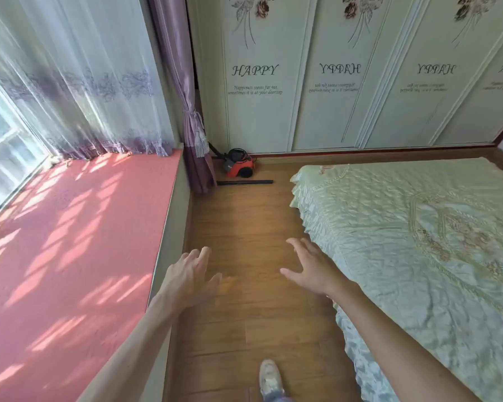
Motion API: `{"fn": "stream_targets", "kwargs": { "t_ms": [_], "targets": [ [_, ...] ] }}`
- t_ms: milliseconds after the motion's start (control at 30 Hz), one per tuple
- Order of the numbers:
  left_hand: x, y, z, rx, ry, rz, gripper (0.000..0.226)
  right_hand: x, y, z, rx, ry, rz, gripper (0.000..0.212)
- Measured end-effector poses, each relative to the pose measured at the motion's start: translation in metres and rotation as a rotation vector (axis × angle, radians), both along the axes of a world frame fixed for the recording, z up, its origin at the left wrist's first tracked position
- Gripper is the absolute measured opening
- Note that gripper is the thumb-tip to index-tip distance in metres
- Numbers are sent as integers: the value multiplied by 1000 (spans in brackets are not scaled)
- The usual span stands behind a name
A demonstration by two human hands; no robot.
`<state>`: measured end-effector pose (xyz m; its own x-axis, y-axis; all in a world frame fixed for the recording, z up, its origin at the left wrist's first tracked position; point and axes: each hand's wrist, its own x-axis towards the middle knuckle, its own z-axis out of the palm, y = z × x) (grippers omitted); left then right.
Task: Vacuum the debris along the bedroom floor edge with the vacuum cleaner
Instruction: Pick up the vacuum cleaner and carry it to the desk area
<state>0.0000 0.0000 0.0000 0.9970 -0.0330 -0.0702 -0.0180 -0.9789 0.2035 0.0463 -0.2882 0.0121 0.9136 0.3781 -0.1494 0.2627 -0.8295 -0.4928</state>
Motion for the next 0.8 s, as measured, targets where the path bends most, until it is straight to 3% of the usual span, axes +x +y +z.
{"fn": "stream_targets", "kwargs": {
  "t_ms": [800],
  "targets": [
    [295, 21, -7, 10, -44, 69, 57, 307, 17, -15, -64, -44, 68, 74]
  ]
}}
